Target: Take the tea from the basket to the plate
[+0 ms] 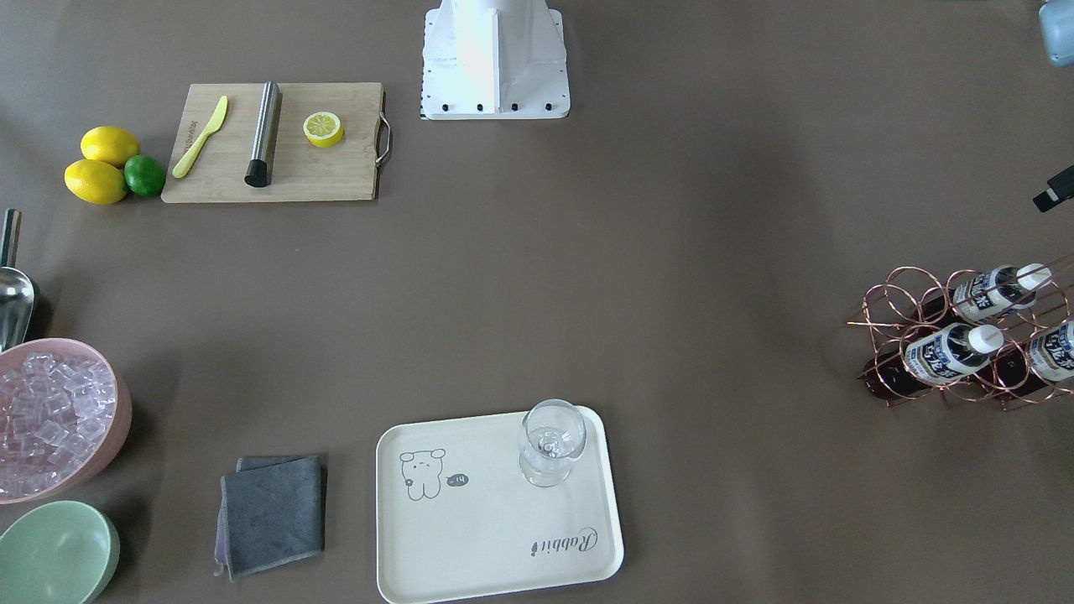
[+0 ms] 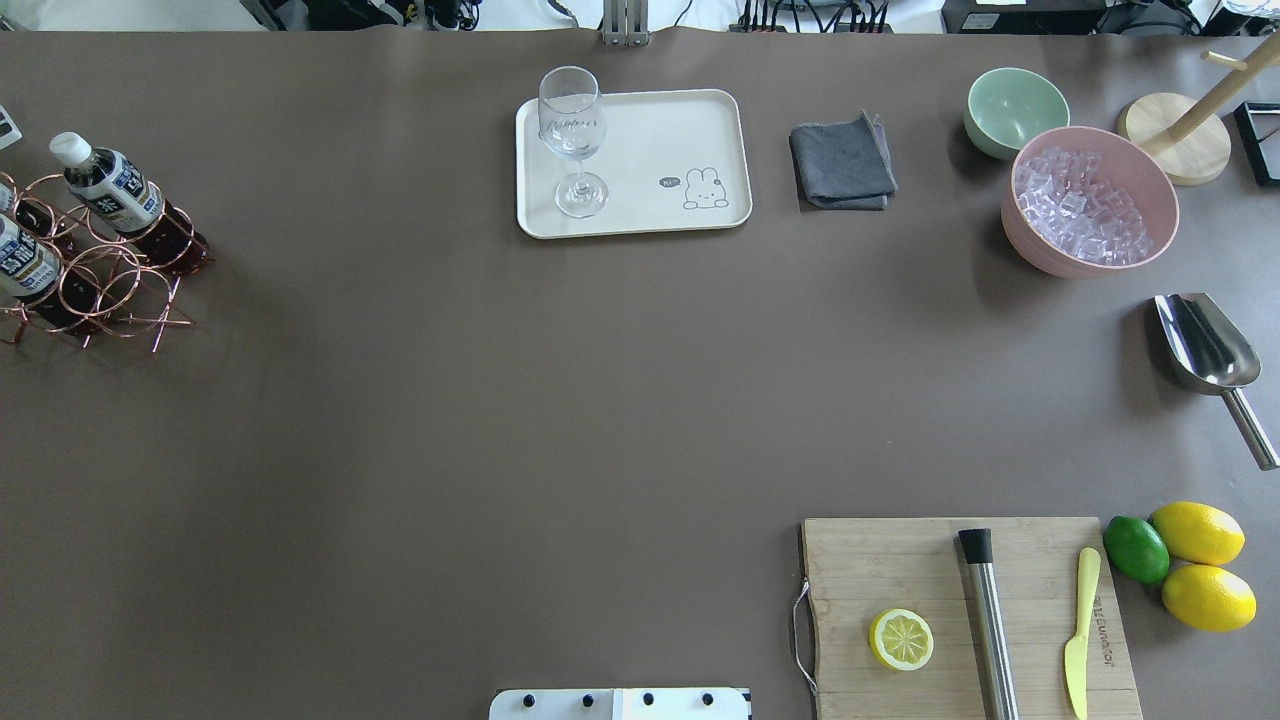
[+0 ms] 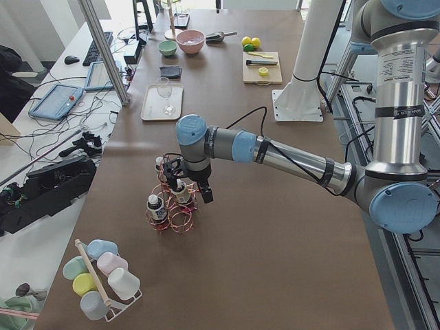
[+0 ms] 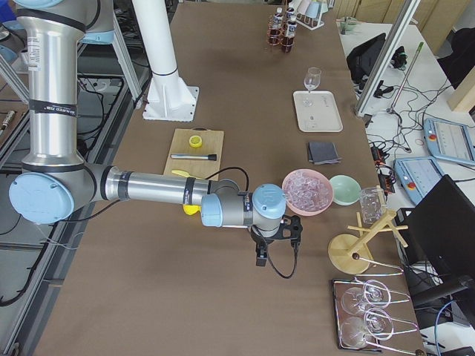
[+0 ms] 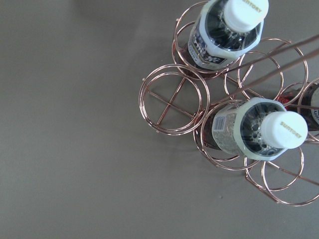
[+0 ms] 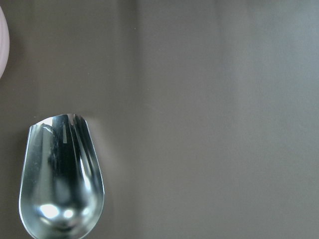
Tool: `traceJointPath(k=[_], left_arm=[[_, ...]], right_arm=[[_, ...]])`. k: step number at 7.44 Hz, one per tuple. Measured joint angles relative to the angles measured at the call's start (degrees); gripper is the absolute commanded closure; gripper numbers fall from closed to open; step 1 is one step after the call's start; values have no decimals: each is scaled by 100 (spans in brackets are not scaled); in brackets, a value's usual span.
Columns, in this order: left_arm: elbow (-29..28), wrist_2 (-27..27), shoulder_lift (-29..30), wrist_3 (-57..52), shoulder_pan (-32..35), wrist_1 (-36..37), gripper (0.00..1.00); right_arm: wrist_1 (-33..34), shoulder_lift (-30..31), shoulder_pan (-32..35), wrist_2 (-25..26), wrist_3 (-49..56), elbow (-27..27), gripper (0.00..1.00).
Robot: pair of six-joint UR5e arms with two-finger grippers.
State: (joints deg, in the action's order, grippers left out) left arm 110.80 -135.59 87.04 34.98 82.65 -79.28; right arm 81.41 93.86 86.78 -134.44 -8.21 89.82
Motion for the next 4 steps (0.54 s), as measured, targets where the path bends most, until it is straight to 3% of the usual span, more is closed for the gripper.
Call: traceJointPath(k=[1, 2, 3, 4], left_arm=[[389, 13, 154, 309, 140, 799, 2], [625, 42, 692, 464, 276, 2000, 2], [620, 199, 1329, 582, 400, 3053, 2], [484, 314, 1746, 964, 556, 3600, 2]], right_arm=[[-2, -11, -13, 2, -5, 7, 0], [-2, -20, -37, 17, 5, 24, 0], [-2, -23, -66, 31, 2, 48, 0], [-2, -24, -90, 36, -5, 67, 0]])
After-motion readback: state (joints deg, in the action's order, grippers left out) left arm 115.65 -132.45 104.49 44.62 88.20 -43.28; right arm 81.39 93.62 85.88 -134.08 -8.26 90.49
